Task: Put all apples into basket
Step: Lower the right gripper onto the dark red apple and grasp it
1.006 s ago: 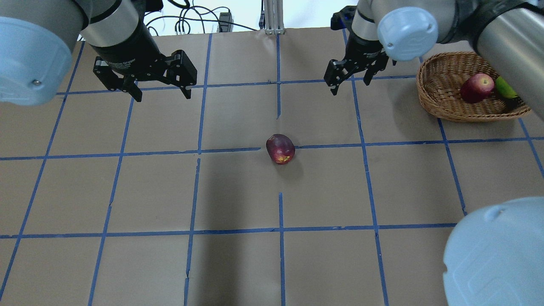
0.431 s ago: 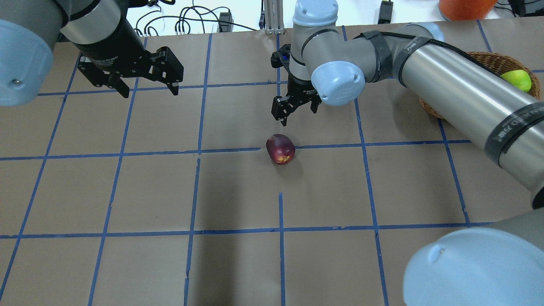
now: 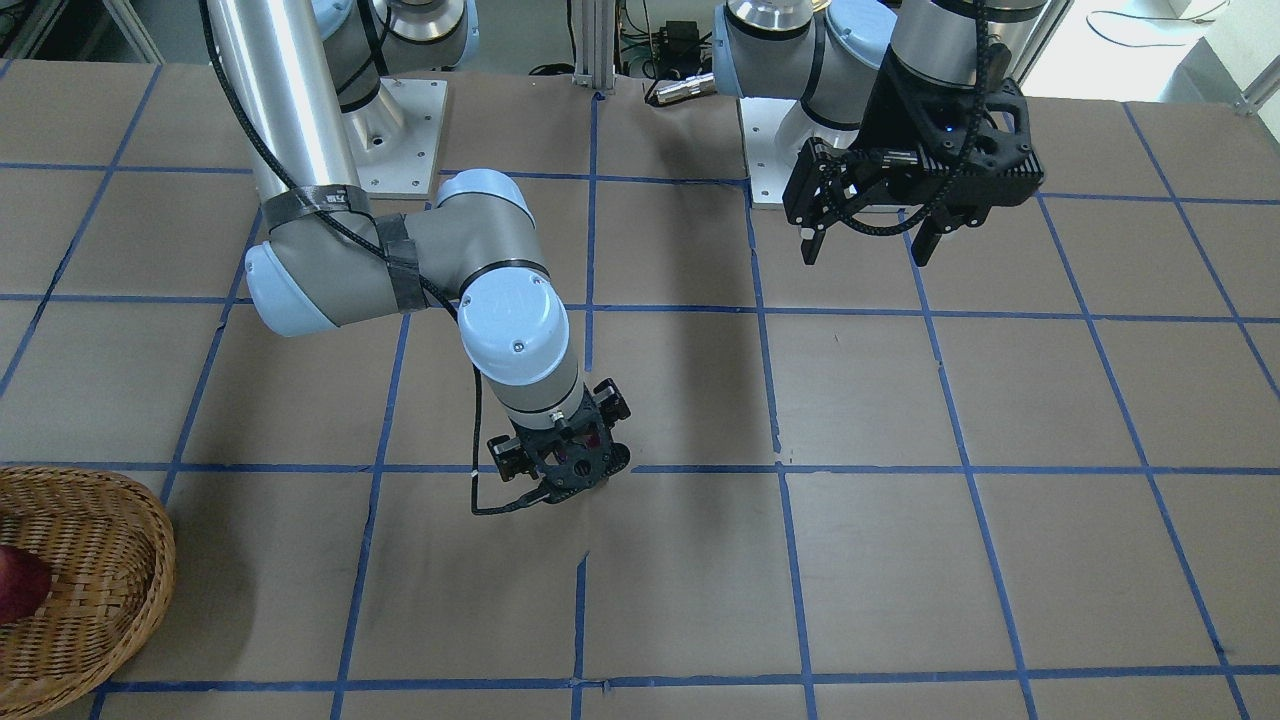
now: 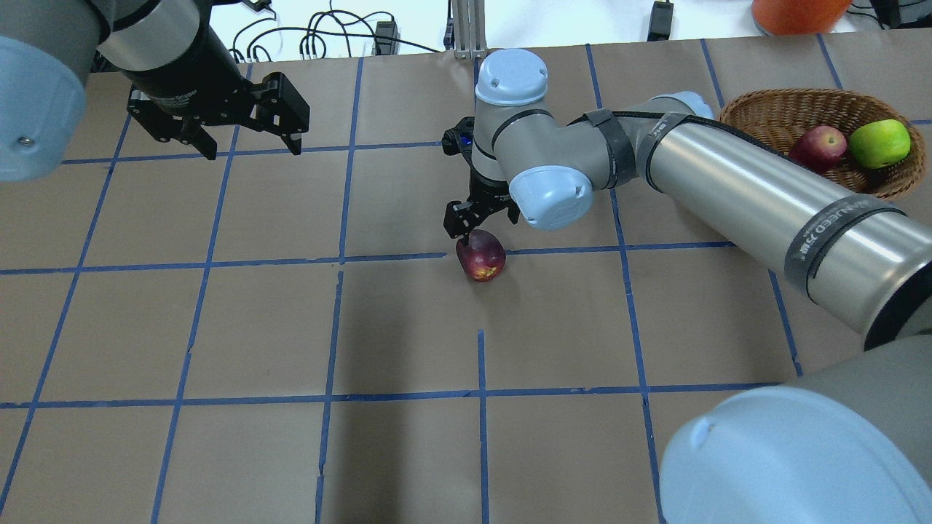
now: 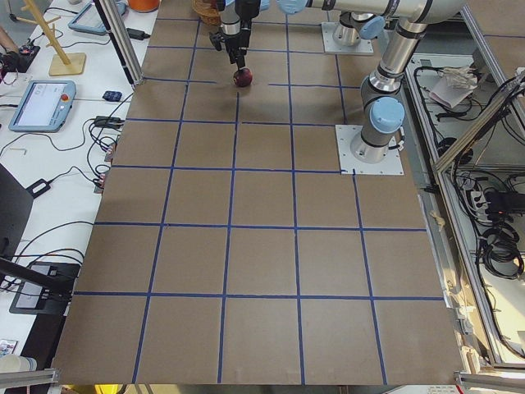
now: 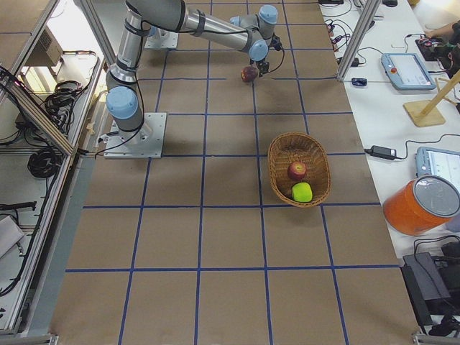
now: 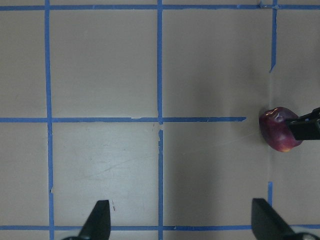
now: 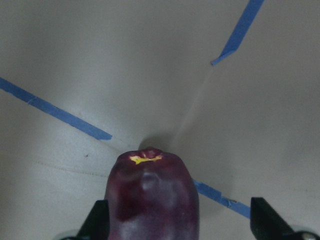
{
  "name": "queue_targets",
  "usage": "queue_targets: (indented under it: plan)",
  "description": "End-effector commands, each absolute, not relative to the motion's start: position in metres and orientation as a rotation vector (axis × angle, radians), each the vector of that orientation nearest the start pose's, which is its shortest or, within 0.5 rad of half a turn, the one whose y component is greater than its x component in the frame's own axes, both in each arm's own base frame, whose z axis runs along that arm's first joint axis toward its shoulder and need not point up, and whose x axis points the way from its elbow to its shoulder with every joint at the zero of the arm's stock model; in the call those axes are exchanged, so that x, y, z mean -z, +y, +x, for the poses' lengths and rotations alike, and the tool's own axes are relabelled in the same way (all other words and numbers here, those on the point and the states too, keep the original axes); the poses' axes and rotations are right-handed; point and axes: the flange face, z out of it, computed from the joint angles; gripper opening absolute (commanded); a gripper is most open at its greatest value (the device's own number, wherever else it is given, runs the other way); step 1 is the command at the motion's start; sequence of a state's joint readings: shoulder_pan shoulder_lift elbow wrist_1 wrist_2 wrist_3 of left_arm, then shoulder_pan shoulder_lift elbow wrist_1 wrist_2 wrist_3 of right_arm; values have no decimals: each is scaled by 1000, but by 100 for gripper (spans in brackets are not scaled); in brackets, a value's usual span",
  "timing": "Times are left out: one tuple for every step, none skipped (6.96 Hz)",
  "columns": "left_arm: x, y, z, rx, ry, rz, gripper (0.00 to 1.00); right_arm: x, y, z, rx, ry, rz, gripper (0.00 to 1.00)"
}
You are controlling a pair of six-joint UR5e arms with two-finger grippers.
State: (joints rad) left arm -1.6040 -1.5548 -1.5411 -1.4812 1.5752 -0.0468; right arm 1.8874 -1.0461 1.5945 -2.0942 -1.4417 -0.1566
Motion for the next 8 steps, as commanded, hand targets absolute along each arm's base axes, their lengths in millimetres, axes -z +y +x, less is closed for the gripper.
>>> queue_targets:
  plan:
    - [-522, -493, -149, 234, 3131, -23, 100, -215, -559, 344, -65, 2925, -694, 100]
    - [-522, -493, -149, 231, 3132, -27, 100, -213, -559, 344, -72, 2920, -694, 100]
    - [-522, -494, -149, 236, 3131, -30, 100, -208, -556, 344, -86, 2907, -699, 100]
    - [-522, -494, -149, 236, 3131, -27, 100, -197, -551, 343, -121, 2910, -692, 100]
    - [-522, -493, -148, 234, 3130, -27, 100, -188, -546, 340, -149, 2915, -678, 100]
    - [-521, -493, -148, 222, 3130, -27, 100, -186, -544, 339, -143, 2916, -676, 100]
    - [-521, -493, -148, 222, 3130, -27, 100, -186, -544, 339, -140, 2922, -652, 89]
    - [-521, -493, -148, 222, 3130, -27, 100, -187, -545, 340, -141, 2939, -579, 24]
